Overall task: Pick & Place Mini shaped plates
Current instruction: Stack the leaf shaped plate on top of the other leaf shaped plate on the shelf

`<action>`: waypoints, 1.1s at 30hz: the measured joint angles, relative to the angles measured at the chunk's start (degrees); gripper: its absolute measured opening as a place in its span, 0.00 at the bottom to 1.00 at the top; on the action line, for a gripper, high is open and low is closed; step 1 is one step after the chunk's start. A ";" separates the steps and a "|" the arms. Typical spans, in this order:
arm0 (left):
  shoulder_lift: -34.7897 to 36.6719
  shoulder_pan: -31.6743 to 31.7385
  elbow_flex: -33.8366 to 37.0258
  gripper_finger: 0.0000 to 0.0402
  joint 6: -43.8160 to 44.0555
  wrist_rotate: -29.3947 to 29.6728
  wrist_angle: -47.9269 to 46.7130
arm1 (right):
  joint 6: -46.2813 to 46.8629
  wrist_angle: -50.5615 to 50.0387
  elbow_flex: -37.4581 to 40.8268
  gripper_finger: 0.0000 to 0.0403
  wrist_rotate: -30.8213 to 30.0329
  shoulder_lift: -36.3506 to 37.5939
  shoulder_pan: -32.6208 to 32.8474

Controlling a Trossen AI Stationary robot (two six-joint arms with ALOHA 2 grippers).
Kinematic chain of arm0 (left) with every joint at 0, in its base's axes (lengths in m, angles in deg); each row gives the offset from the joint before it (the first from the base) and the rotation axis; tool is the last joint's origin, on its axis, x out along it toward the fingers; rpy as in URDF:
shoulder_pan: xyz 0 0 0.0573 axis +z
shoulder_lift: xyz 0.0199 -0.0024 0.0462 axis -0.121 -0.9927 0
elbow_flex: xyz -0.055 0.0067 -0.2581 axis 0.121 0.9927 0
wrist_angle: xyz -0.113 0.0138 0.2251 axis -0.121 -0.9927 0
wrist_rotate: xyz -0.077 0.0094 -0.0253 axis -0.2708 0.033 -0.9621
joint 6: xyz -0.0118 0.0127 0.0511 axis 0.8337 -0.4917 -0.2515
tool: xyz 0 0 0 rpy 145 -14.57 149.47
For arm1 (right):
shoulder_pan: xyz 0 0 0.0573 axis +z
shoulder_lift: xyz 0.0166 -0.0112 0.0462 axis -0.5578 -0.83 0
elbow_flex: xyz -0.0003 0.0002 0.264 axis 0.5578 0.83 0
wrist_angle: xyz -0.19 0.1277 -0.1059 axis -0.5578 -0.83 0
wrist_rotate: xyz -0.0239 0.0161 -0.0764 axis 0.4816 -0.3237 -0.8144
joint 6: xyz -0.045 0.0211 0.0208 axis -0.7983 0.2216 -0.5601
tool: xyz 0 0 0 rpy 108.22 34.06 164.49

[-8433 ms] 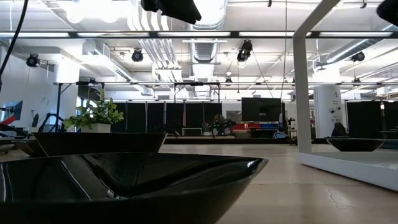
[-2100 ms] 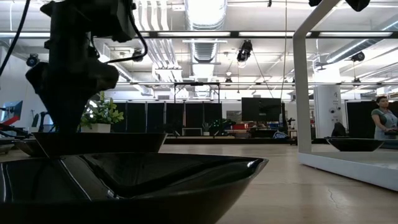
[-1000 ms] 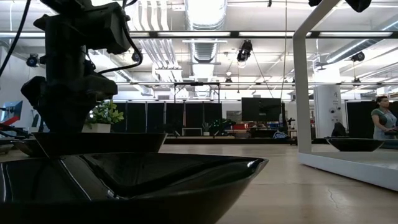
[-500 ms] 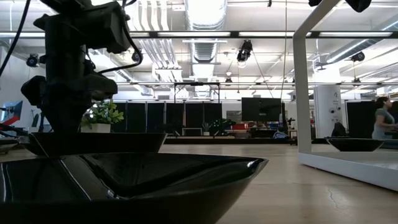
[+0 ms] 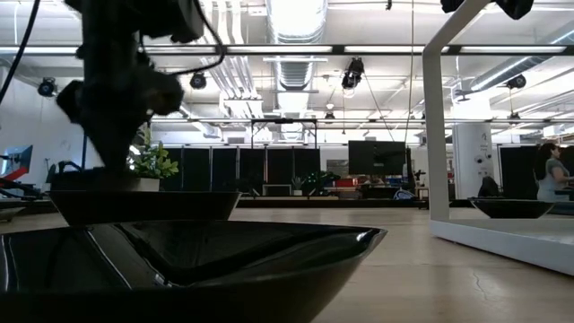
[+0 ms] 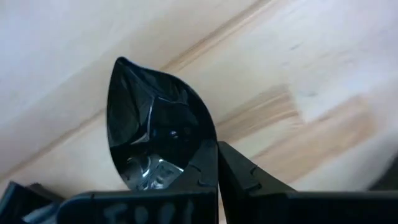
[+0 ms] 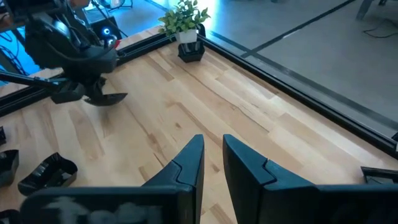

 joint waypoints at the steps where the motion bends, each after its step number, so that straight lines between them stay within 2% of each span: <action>1: 0.00 0.00 -0.90 0.00 -1.08 0.46 -0.02 | 0.00 0.00 0.00 0.14 0.00 0.00 0.00; 8: 0.00 0.32 -6.78 0.00 -10.00 6.50 -0.13 | -0.02 0.13 0.00 0.14 0.00 0.00 0.02; 15: -2.62 4.27 -13.34 0.00 -24.46 9.84 0.17 | -0.02 0.12 0.00 0.14 0.00 0.00 0.04; 24: -12.54 10.43 -25.43 0.00 -47.98 11.08 2.81 | -1.18 0.15 0.00 0.14 0.00 0.00 0.09; 33: -25.63 11.52 -38.05 0.00 -65.97 11.22 4.40 | -1.36 0.15 0.02 0.14 0.00 0.02 0.07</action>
